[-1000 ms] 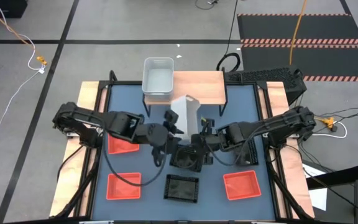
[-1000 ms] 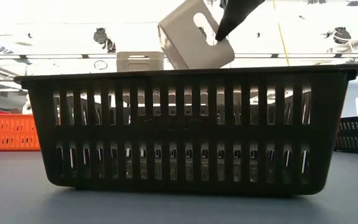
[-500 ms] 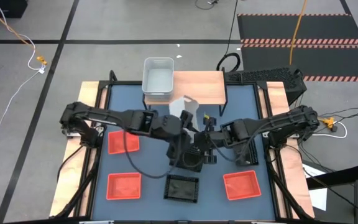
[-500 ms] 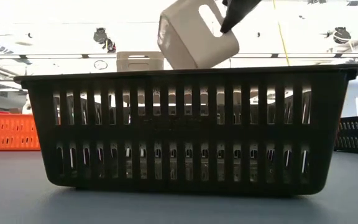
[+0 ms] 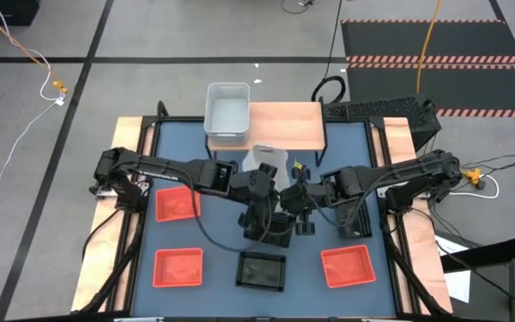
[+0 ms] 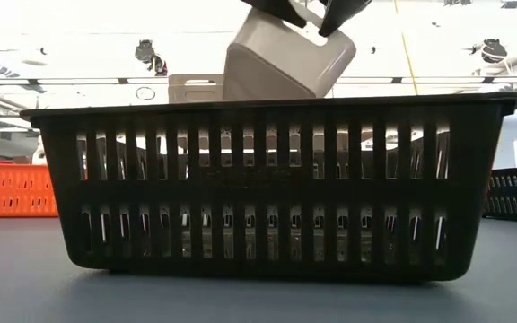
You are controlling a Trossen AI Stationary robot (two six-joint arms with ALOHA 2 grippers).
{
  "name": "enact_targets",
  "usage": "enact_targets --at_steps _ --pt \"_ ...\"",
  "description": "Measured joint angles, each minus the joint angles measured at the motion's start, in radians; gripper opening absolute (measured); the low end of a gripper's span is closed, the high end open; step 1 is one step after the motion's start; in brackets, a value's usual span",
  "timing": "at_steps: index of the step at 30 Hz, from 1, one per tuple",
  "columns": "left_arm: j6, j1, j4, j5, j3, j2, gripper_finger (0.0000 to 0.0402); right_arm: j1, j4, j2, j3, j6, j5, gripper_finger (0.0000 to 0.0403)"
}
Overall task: Stack baskets on shelf by color
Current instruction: Stack the gray bin on top of the other gray bins on the shelf
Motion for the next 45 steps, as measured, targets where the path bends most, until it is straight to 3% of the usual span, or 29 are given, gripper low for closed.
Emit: enact_targets --at_steps 6,15,22,30,36,40,45 --pt "-0.072 0.005 -0.018 0.004 0.0 -0.001 0.0142 0.0 0.025 -0.039 0.0 -0.026 -0.001 0.0006" --pt "-0.023 -0.001 -0.003 0.033 0.001 -0.002 0.0014 0.01 0.023 -0.105 0.0 -0.025 -0.02 0.0006" --pt "0.049 -0.014 0.007 0.046 0.005 -0.005 0.0008 0.02 0.027 -0.161 0.0 -0.044 -0.083 0.0021" --pt "0.148 -0.023 -0.079 0.038 -0.001 -0.098 0.0003 0.095 0.165 -0.25 0.002 -0.18 -0.098 0.0099" --pt "0.14 0.007 -0.135 -0.113 0.002 -0.238 0.0003 0.164 0.341 -0.319 0.002 -0.204 0.078 0.0142" --pt "0.141 0.088 -0.181 -0.196 0.003 -0.352 0.0003 0.169 0.35 -0.337 0.001 -0.209 0.129 0.0145" --pt "0.17 0.272 -0.228 -0.189 0.002 -0.42 0.0003 0.169 0.35 -0.335 0.001 -0.203 0.161 0.0143"
